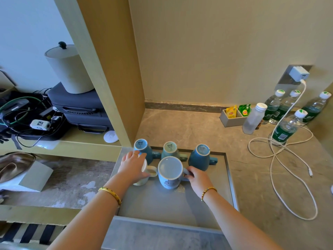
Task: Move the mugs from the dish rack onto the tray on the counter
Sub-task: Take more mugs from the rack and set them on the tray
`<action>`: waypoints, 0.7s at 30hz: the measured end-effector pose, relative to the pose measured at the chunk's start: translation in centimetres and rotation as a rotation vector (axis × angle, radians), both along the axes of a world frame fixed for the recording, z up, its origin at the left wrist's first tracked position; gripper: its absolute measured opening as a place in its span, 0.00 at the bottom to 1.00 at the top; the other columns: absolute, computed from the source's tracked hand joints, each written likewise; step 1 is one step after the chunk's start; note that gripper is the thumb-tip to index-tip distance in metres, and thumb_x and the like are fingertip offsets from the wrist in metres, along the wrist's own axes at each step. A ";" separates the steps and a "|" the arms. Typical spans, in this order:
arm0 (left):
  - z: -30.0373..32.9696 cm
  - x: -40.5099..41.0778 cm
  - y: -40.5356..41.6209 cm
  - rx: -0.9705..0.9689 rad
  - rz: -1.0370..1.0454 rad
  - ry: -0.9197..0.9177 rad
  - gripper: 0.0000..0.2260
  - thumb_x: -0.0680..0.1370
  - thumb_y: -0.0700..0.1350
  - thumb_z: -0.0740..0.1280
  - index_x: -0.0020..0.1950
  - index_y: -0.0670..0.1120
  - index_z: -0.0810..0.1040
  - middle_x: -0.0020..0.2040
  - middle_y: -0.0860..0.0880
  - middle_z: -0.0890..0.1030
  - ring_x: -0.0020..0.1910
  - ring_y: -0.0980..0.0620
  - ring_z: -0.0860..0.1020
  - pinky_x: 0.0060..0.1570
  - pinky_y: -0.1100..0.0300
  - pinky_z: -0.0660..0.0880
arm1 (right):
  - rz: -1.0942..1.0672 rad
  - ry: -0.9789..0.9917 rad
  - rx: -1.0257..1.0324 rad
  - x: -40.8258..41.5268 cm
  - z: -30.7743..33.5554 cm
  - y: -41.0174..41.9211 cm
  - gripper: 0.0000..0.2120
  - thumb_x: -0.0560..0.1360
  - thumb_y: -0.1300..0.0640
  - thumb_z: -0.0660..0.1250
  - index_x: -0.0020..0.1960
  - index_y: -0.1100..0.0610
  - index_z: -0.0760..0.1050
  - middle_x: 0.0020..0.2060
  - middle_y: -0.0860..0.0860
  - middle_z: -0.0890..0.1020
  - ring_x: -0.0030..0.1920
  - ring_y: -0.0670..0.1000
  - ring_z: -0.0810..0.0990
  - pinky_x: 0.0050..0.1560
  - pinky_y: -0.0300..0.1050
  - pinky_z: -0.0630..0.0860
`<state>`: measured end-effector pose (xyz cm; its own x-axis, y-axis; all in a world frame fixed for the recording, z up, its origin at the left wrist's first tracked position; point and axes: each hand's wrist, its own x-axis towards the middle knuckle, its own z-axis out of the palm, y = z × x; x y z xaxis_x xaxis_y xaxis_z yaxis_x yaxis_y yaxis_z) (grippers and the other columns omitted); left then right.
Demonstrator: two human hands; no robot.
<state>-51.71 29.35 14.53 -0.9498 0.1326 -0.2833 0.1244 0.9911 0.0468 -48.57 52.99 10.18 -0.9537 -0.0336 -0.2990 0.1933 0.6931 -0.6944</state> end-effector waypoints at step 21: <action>0.2 1.8 5.2 0.265 -0.132 0.016 0.38 0.70 0.64 0.66 0.73 0.47 0.58 0.71 0.47 0.65 0.69 0.46 0.64 0.66 0.52 0.63 | -0.155 -0.008 -0.182 0.4 1.6 0.6 0.19 0.76 0.66 0.56 0.64 0.57 0.73 0.62 0.53 0.77 0.63 0.53 0.73 0.60 0.42 0.69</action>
<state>-49.87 34.56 14.75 -0.9235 0.3226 -0.2075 0.2542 0.9198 0.2989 -48.20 53.57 11.73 -0.9493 0.0586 -0.3090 0.2935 0.5181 -0.8034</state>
